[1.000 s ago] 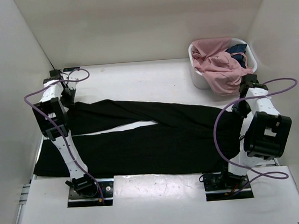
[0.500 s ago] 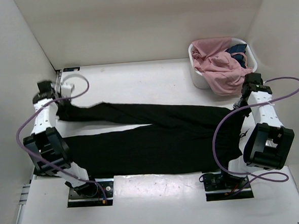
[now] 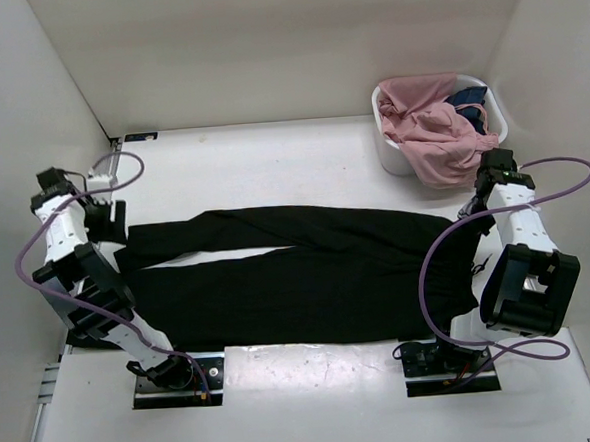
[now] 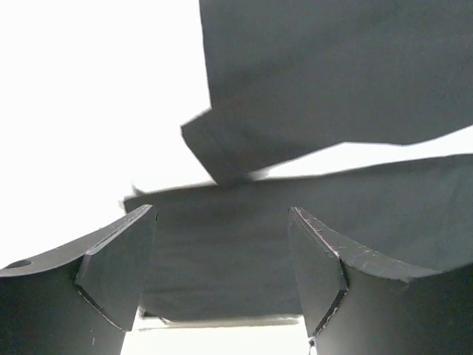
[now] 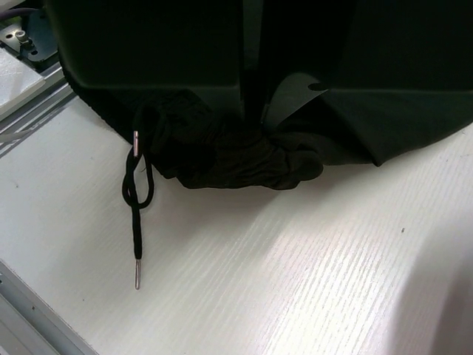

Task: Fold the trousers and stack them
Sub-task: Fold the trousers

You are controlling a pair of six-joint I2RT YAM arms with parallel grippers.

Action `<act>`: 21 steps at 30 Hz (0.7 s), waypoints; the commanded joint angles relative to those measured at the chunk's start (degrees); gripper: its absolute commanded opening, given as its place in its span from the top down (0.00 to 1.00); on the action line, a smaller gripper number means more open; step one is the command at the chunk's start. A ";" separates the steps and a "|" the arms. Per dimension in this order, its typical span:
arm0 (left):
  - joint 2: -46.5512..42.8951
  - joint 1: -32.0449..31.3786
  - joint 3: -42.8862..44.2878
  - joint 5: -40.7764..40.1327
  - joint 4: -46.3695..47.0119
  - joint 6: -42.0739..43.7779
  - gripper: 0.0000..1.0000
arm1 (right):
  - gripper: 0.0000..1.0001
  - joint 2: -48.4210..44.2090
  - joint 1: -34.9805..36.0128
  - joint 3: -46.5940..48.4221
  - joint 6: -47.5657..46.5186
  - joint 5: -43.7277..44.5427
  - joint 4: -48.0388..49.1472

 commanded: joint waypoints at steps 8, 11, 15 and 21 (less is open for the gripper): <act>19.90 -3.49 16.76 5.05 -2.90 -4.41 0.14 | 1.00 2.27 0.13 1.90 -2.09 3.02 -2.63; 25.79 -4.98 20.36 6.38 -2.90 -5.46 0.14 | 1.00 3.50 0.13 1.90 -2.09 3.72 -3.24; 31.68 -6.13 21.52 5.59 -1.40 -5.99 0.17 | 1.00 4.03 0.13 1.29 -2.09 4.25 -3.24; 31.62 -6.13 20.72 7.34 -1.40 -5.99 0.86 | 1.00 4.56 0.13 4.53 -2.09 4.78 -3.24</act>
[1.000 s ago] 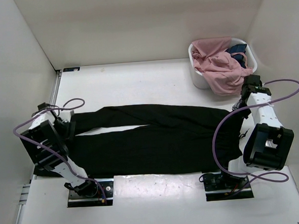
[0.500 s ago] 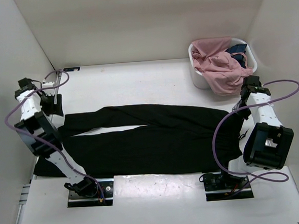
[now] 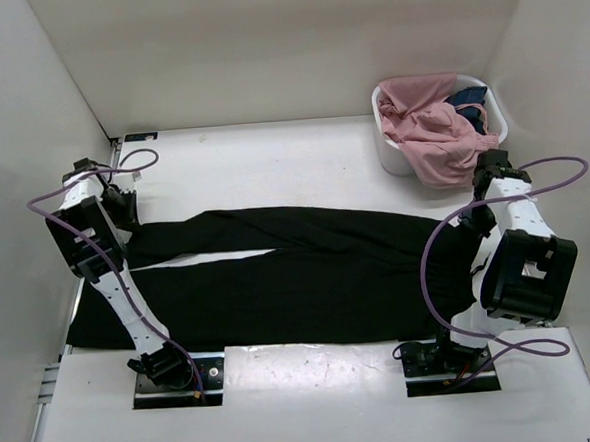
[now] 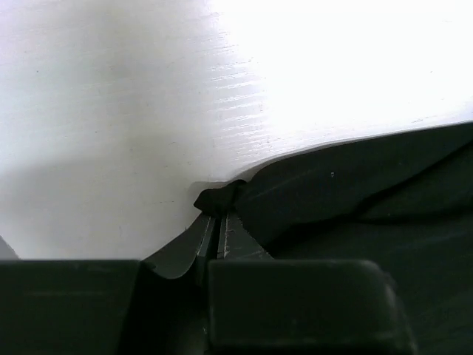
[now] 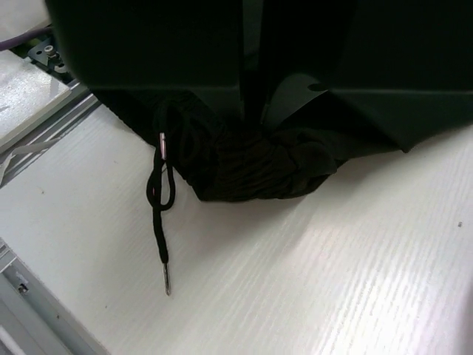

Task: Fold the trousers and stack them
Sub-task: Fold the trousers

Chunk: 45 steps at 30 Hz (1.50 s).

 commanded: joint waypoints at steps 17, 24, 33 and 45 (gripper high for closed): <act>-28.47 -0.32 -8.63 -2.08 5.58 6.06 0.86 | 1.00 -8.79 -1.62 4.92 -3.87 -1.62 0.79; -31.98 0.82 -16.99 -3.40 8.12 6.68 0.86 | 1.00 -8.80 -1.62 4.30 -3.87 -1.63 1.93; -29.01 0.82 0.47 -6.38 7.17 3.78 0.86 | 1.00 -10.47 -2.68 9.21 -7.11 -9.61 6.50; -46.21 13.73 -24.44 -10.43 4.09 9.66 0.86 | 1.00 -36.37 -6.55 -19.46 -7.59 -22.45 12.48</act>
